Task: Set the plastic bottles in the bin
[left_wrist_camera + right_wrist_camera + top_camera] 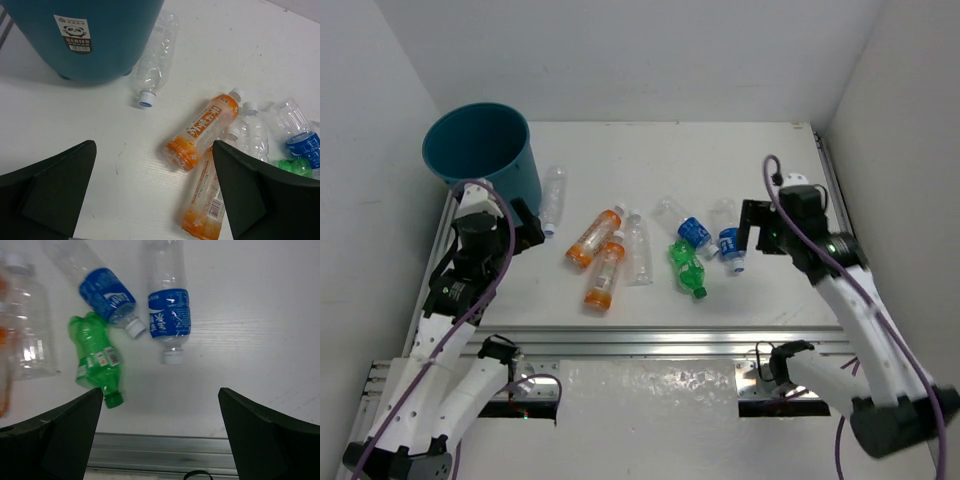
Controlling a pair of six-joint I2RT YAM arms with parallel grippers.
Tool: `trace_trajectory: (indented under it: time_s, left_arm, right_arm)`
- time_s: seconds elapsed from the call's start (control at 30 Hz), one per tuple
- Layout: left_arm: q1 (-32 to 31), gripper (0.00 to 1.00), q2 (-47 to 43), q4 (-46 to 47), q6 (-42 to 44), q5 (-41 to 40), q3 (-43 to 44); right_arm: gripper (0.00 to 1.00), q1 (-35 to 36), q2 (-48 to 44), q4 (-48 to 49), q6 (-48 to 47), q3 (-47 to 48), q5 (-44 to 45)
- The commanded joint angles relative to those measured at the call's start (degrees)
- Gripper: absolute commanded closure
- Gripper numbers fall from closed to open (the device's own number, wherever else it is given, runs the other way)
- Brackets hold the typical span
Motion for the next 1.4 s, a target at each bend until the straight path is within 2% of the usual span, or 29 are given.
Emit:
trace_trajectory:
  time_s: [0.0, 0.03, 0.13, 0.3, 0.43, 0.53, 0.57, 0.73, 0.77, 0.87, 0.9, 0.93, 1.0, 1.07, 1.1, 1.17, 1.2, 1.23, 1.27, 1.37]
  left_arm:
    - [0.62, 0.0, 0.19, 2.63, 0.74, 1.4, 0.23]
    - [0.71, 0.0, 0.11, 2.63, 0.83, 1.49, 0.15]
    - [0.71, 0.0, -0.16, 2.81, 0.83, 1.66, -0.12]
    - [0.71, 0.0, -0.07, 3.25, 1.18, 2.98, -0.21]
    - [0.71, 0.0, 0.46, 3.25, 1.27, 3.59, -0.2]
    - [0.71, 0.0, 0.37, 3.34, 1.27, 3.77, -0.38]
    - [0.71, 0.0, 0.37, 3.51, 1.27, 3.95, -0.29]
    - [0.71, 0.0, 1.51, 3.69, 1.71, 5.61, -0.29]
    - [0.71, 0.0, 1.77, 3.78, 1.71, 5.79, -0.21]
    - [0.71, 0.0, 1.86, 3.95, 1.88, 6.84, -0.03]
    - [0.71, 0.0, 2.04, 3.95, 1.97, 7.54, 0.23]
    - [0.71, 0.0, 2.13, 4.3, 1.88, 9.38, 0.32]
    - [0.71, 0.0, 2.56, 5.35, 1.19, 15.5, 0.41]
    - [0.1, 0.0, 3.44, 7.46, -0.83, 20.27, 1.19]
    - [-0.34, 0.0, 3.88, 10.17, -2.93, 26.3, 1.55]
    - [-2.89, 0.0, 6.07, 13.69, -5.83, 32.04, 3.04]
    - [-4.38, 0.0, 6.87, 18.67, -8.98, 36.86, 3.39]
    - [-8.39, 0.0, 8.53, 21.33, -10.49, 38.47, 4.18]
    - [-10.7, 0.0, 9.41, 27.19, -13.55, 40.23, 4.54]
    - [-18.79, 0.0, 13.27, 35.75, -16.57, 41.65, 6.64]
  right_arm:
    - [0.02, -1.46, 11.95, 5.85, -3.45, 1.38, 4.05]
    - [0.06, -2.25, 18.33, 6.38, -3.81, 2.09, 3.79]
    - [0.13, -4.28, 28.37, 9.96, -6.27, 4.38, 1.52]
    - [0.12, -6.66, 37.71, 14.2, -8.74, 6.93, -7.7]
    - [0.12, -6.83, 45.36, 14.91, -9.97, 10.09, -7.12]
    - [0.2, -7.71, 49.32, 14.99, -10.32, 10.62, -7.28]
    - [0.26, -8.23, 50.2, 16.3, -10.06, 9.49, -7.89]
    - [0.35, -9.29, 52.41, 19.12, -9.27, 6.58, -7.99]
    - [0.45, -9.38, 52.32, 19.13, -9.35, 6.32, -7.99]
    - [0.6, -9.29, 49.96, 18.95, -8.92, 5.26, -7.99]
    - [0.69, -9.38, 46.55, 19.13, -8.65, 4.91, -7.99]
    - [0.72, -9.29, 44.52, 19.3, -8.3, 3.95, -7.38]
    - [0.78, -9.03, 36.99, 19.39, -7.69, 2.89, -7.28]
    - [0.79, -8.07, 30.82, 20.35, -7.86, 1.66, -10.77]
    - [0.79, -6.58, 24.78, 21.4, -7.95, 0.44, -12.98]
    - [0.78, -5.34, 19.56, 23.07, -7.77, -0.71, -20.95]
    - [0.78, -4.56, 15.53, 25.0, -6.9, -1.76, -31.35]
    - [0.78, -3.94, 13.84, 25.71, -6.2, -2.03, -36.33]
    - [0.78, -2.8, 12.43, 28.5, -4.62, -3.08, -45.95]
    - [0.79, 0.88, 6.98, 36.49, -0.84, -5.19, -54.37]
